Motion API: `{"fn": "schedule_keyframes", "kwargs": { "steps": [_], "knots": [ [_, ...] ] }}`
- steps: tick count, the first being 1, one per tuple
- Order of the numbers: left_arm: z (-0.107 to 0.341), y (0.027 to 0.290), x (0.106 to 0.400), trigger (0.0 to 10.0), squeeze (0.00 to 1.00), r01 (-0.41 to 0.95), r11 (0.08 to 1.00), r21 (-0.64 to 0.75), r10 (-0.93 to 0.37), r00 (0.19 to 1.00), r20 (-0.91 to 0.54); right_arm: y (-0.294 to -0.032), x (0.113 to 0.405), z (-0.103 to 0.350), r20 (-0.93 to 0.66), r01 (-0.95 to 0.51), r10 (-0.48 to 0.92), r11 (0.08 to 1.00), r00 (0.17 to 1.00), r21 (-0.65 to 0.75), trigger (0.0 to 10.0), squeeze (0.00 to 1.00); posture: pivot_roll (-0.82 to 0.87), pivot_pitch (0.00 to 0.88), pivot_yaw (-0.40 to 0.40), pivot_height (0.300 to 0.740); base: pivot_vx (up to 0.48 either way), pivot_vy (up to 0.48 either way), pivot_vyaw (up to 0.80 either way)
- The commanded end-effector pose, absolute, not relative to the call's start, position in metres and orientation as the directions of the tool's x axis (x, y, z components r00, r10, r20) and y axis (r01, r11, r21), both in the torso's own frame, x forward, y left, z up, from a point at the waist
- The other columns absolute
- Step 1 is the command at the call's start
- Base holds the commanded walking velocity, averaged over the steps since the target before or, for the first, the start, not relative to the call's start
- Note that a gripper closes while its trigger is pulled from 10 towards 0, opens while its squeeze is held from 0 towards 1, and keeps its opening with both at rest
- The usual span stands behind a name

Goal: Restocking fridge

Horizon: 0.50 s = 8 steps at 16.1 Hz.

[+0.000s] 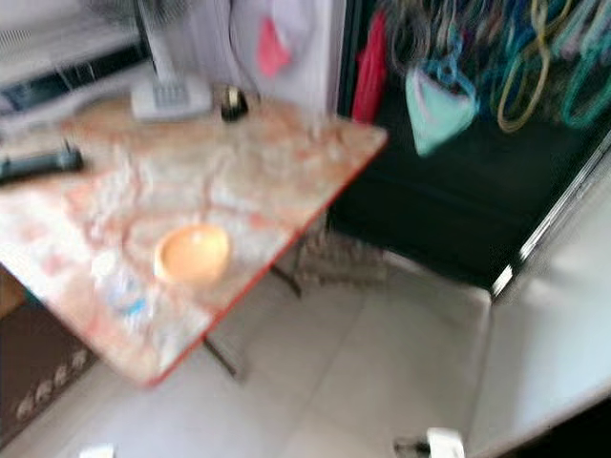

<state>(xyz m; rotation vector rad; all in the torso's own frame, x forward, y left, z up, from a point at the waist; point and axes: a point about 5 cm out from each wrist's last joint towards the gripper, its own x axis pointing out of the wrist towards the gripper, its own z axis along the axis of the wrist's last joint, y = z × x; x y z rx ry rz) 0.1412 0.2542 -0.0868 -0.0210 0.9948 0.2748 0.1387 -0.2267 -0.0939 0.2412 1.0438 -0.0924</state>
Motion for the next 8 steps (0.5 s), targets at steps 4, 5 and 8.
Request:
{"fn": "schedule_keyframes", "kwargs": {
  "steps": [4,5,8],
  "knots": [
    [-0.0910,0.2503,0.1327,10.0,0.00,-0.261,0.958,0.121,0.240,0.492,-0.837,-0.2337,0.1303,-0.0948,-0.877,0.178,0.048,0.972,0.478,0.151,10.0,0.00,0.13,0.073,-0.041,0.740,0.000,0.000,0.13],
    [-0.0909,0.2510,0.1322,10.0,0.00,-0.263,0.956,0.133,0.251,0.492,-0.834,-0.2337,0.1299,-0.0950,-0.878,0.175,0.051,0.973,0.477,0.151,10.0,0.00,0.13,0.074,-0.041,0.740,0.000,0.000,0.00],
    [-0.0902,0.2524,0.1318,10.0,0.00,-0.273,0.951,0.149,0.272,0.498,-0.823,-0.2332,0.1285,-0.0955,-0.880,0.172,0.058,0.973,0.472,0.156,10.0,0.00,0.13,0.078,-0.040,0.740,0.000,0.000,0.36]
  ]
}}
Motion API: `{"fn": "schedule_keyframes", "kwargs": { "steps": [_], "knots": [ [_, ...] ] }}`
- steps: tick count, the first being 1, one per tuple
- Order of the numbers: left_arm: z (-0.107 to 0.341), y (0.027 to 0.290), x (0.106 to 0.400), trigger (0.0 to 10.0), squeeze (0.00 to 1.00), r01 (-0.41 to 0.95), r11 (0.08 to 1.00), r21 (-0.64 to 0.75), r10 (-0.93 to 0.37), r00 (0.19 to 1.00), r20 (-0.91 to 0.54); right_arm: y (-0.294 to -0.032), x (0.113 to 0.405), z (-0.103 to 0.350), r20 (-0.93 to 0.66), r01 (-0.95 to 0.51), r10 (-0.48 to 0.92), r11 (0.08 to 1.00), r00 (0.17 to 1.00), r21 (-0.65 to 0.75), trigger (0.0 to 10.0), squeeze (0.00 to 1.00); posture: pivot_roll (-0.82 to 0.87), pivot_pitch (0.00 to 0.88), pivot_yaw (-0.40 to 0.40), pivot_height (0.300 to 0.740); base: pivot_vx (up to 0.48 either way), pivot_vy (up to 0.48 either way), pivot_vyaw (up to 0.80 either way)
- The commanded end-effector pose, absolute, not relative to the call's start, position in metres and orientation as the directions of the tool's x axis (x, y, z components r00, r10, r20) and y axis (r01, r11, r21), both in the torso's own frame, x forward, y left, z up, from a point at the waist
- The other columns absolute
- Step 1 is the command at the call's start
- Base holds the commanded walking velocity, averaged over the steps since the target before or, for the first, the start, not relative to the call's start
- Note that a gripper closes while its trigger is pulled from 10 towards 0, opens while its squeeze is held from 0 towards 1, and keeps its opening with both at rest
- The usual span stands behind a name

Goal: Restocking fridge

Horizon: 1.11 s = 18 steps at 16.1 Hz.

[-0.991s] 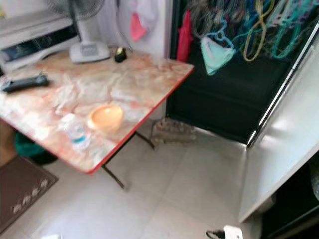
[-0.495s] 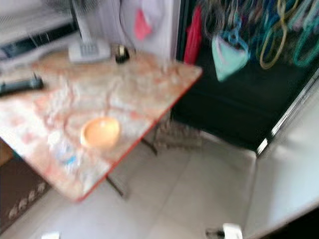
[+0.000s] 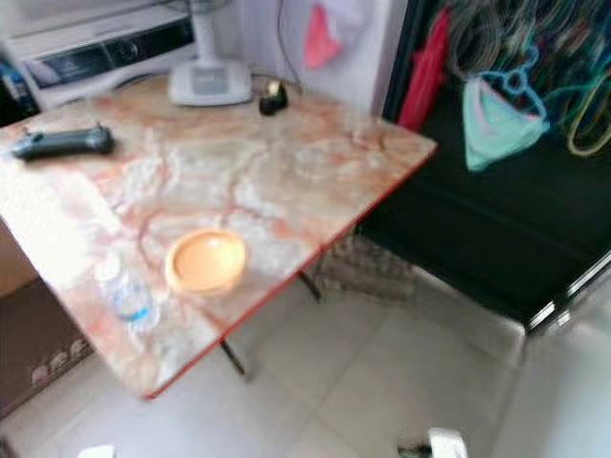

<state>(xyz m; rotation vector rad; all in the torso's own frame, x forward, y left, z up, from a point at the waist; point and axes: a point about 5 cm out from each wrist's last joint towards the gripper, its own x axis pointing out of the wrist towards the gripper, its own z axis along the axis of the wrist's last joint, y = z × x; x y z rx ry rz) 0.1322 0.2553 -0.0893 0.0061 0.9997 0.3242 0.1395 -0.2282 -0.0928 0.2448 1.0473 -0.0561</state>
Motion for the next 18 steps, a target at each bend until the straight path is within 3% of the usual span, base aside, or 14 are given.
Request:
{"fn": "schedule_keyframes", "kwargs": {
  "steps": [1,6,12,18],
  "knots": [
    [-0.090,0.253,0.132,10.0,0.00,-0.270,0.951,0.149,0.271,0.502,-0.821,-0.233,0.129,-0.095,-0.879,0.161,0.067,0.974,0.473,0.161,10.0,0.00,0.14,0.080,-0.040,0.740,0.000,0.000,0.00],
    [-0.089,0.254,0.132,10.0,0.00,-0.276,0.949,0.151,0.278,0.512,-0.813,-0.232,0.128,-0.096,-0.878,0.160,0.074,0.973,0.473,0.168,10.0,0.00,0.14,0.082,-0.036,0.740,0.000,0.000,0.69],
    [-0.088,0.254,0.132,10.0,0.00,-0.283,0.949,0.142,0.278,0.530,-0.801,-0.230,0.127,-0.097,-0.876,0.190,0.079,0.963,0.476,0.190,10.0,0.00,0.14,0.082,-0.034,0.740,0.000,0.000,0.00],
    [-0.075,0.261,0.137,10.0,0.00,-0.438,0.879,0.188,0.453,0.646,-0.614,-0.231,0.124,-0.097,-0.880,0.173,0.087,0.967,0.467,0.187,10.0,0.00,0.14,0.072,-0.033,0.740,0.000,0.000,0.00]
  ]
}}
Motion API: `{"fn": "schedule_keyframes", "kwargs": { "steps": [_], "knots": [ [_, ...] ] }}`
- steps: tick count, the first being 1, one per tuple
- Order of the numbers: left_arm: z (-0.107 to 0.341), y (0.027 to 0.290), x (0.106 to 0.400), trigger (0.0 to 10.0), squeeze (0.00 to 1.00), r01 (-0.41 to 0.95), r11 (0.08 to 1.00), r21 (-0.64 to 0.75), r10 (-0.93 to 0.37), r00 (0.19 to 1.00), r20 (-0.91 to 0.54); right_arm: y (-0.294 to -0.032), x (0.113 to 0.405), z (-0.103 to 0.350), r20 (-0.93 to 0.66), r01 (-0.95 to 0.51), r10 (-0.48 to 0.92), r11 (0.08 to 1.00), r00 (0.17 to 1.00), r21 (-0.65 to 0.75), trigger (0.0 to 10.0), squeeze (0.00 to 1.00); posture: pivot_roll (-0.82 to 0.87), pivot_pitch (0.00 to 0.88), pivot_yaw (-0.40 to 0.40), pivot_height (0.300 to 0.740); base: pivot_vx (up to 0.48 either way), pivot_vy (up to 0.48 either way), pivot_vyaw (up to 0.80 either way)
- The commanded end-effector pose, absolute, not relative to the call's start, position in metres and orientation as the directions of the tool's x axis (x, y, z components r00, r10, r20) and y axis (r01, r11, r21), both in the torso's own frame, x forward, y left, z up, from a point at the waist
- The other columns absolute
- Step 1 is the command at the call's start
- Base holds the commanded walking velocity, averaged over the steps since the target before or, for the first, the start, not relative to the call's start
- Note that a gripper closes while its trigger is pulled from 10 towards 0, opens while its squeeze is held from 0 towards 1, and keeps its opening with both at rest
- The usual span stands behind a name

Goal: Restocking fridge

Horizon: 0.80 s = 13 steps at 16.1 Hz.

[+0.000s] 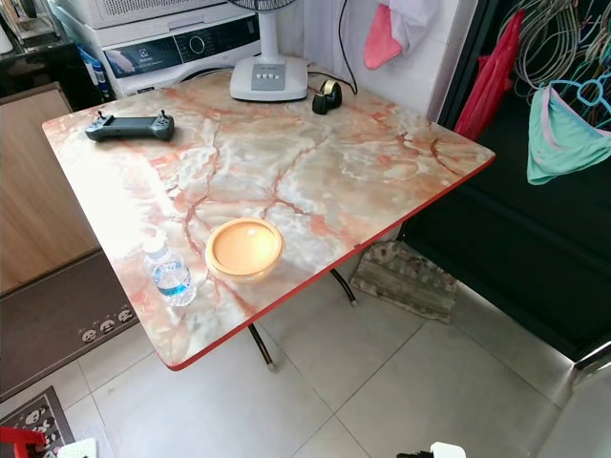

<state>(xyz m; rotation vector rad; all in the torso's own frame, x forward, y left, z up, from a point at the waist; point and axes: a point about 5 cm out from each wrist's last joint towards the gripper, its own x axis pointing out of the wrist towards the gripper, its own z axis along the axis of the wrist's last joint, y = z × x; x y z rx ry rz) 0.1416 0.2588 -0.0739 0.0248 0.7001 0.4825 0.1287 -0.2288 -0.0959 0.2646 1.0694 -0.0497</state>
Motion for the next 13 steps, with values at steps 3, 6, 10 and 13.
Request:
{"fn": "schedule_keyframes", "kwargs": {
  "steps": [3,6,10,13],
  "knots": [
    [0.002,0.282,0.193,10.0,0.00,-0.482,0.846,0.227,0.521,0.838,-0.164,-0.231,0.122,-0.097,-0.881,0.165,0.089,0.969,0.464,0.185,10.0,0.00,0.14,0.064,-0.034,0.740,0.000,0.000,0.00],
    [0.072,0.283,0.218,10.0,0.00,-0.472,0.848,0.241,0.443,0.881,0.166,-0.232,0.122,-0.097,-0.882,0.160,0.089,0.970,0.463,0.181,10.0,0.00,0.15,0.063,-0.037,0.740,0.000,0.000,0.00],
    [0.164,0.245,0.253,10.0,0.00,-0.275,0.925,0.263,0.153,0.901,0.407,-0.234,0.124,-0.096,-0.882,0.156,0.086,0.972,0.463,0.177,10.0,0.00,0.16,0.071,-0.048,0.740,0.000,0.000,0.00],
    [0.212,0.201,0.271,10.0,0.00,-0.074,0.973,0.220,-0.041,0.877,0.478,-0.234,0.125,-0.096,-0.881,0.154,0.086,0.972,0.465,0.176,10.0,0.00,0.15,0.074,-0.046,0.740,0.000,0.000,0.00]
  ]
}}
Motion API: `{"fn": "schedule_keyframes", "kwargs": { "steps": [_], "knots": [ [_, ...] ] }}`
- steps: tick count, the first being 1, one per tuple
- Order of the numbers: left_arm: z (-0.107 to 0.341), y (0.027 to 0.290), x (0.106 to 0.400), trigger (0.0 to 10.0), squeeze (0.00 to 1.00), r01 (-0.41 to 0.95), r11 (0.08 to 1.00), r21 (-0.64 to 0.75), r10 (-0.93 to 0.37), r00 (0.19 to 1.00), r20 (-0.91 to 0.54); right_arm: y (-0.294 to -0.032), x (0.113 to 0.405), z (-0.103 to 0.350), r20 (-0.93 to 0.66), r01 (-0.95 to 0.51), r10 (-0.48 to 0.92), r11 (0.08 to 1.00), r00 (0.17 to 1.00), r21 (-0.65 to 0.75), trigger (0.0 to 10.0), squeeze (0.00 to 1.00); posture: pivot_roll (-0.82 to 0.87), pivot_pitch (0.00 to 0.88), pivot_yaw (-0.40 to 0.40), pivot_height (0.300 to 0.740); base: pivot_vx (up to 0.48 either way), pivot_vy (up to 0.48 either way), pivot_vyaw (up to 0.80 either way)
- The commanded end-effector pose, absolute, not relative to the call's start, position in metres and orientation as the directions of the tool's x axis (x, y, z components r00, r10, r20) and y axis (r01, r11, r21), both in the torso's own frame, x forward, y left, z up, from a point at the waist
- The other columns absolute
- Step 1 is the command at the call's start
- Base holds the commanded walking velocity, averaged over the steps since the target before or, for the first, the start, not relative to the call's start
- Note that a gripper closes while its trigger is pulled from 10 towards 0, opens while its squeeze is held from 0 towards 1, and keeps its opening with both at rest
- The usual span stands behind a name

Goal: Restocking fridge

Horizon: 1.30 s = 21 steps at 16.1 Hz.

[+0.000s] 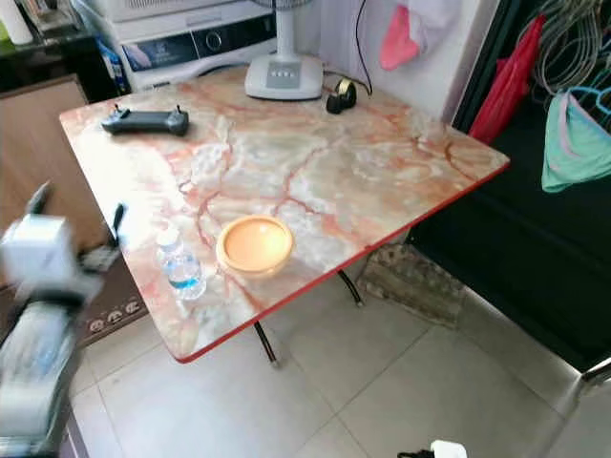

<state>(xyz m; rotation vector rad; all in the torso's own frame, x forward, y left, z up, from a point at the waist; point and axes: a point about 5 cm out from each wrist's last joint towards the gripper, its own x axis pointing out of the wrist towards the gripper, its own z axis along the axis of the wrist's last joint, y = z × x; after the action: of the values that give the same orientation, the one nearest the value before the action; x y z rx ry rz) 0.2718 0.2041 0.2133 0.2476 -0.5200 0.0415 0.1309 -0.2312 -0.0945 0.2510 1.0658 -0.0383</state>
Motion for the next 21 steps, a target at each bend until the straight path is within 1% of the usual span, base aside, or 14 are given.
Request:
{"fn": "schedule_keyframes", "kwargs": {
  "steps": [1,3,4,7,8,9,10,11,14,16,18,21],
  "knots": [
    [0.223,0.187,0.272,10.0,0.00,-0.009,0.979,0.203,-0.092,0.871,0.483,-0.233,0.125,-0.096,-0.880,0.155,0.086,0.972,0.467,0.177,10.0,0.00,0.15,0.076,-0.045,0.740,0.000,0.000,0.00],
    [0.239,0.171,0.277,10.0,0.00,0.083,0.984,0.157,-0.147,0.877,0.457,-0.233,0.126,-0.096,-0.880,0.156,0.085,0.972,0.468,0.176,10.0,0.00,0.15,0.080,-0.046,0.740,0.000,0.000,0.00],
    [0.246,0.169,0.278,10.0,0.00,0.102,0.986,0.130,-0.151,0.882,0.447,-0.233,0.126,-0.096,-0.880,0.157,0.084,0.972,0.468,0.176,10.0,0.00,0.15,0.080,-0.046,0.740,0.000,0.000,0.00],
    [0.271,0.174,0.286,10.0,0.00,0.089,0.991,0.099,-0.119,0.925,0.361,-0.233,0.126,-0.096,-0.880,0.156,0.085,0.972,0.467,0.176,10.0,0.00,0.15,0.081,-0.046,0.740,0.000,0.000,0.00],
    [0.275,0.173,0.286,10.0,0.00,0.098,0.989,0.111,-0.132,0.922,0.364,-0.233,0.126,-0.096,-0.880,0.153,0.086,0.972,0.467,0.176,10.0,0.00,0.16,0.080,-0.045,0.740,0.000,0.000,0.00],
    [0.271,0.174,0.285,10.0,0.00,0.092,0.988,0.122,-0.130,0.927,0.353,-0.233,0.126,-0.096,-0.880,0.152,0.087,0.972,0.467,0.177,10.0,0.00,0.16,0.080,-0.045,0.740,0.000,0.000,0.00],
    [0.254,0.178,0.283,10.0,0.00,0.027,0.991,0.130,-0.066,0.950,0.307,-0.233,0.127,-0.096,-0.880,0.151,0.087,0.973,0.468,0.177,10.0,0.00,0.15,0.079,-0.045,0.740,0.000,0.000,0.00],
    [0.243,0.179,0.280,10.0,0.00,0.008,0.992,0.125,-0.044,0.957,0.288,-0.233,0.127,-0.096,-0.880,0.152,0.086,0.973,0.468,0.176,10.0,0.00,0.15,0.080,-0.042,0.740,0.000,0.000,0.00],
    [0.222,0.183,0.267,10.0,0.00,-0.024,0.986,0.165,-0.020,0.964,0.265,-0.233,0.127,-0.096,-0.880,0.147,0.083,0.974,0.467,0.170,10.0,0.00,0.14,0.080,-0.045,0.740,0.000,0.000,0.00],
    [0.219,0.187,0.264,10.0,0.00,-0.031,0.981,0.190,-0.018,0.969,0.248,-0.234,0.127,-0.095,-0.880,0.146,0.083,0.975,0.467,0.170,10.0,0.00,0.14,0.081,-0.046,0.740,0.000,0.000,0.00],
    [0.215,0.192,0.259,10.0,0.00,-0.033,0.954,0.297,-0.040,0.971,0.237,-0.234,0.127,-0.095,-0.880,0.142,0.084,0.976,0.467,0.168,10.0,0.00,0.15,0.080,-0.049,0.740,0.000,0.000,0.00],
    [0.218,0.192,0.262,10.0,0.00,-0.042,0.957,0.286,-0.035,0.966,0.258,-0.234,0.128,-0.095,-0.880,0.139,0.085,0.976,0.467,0.168,10.0,0.00,0.14,0.080,-0.046,0.740,0.000,0.000,0.00]
  ]
}}
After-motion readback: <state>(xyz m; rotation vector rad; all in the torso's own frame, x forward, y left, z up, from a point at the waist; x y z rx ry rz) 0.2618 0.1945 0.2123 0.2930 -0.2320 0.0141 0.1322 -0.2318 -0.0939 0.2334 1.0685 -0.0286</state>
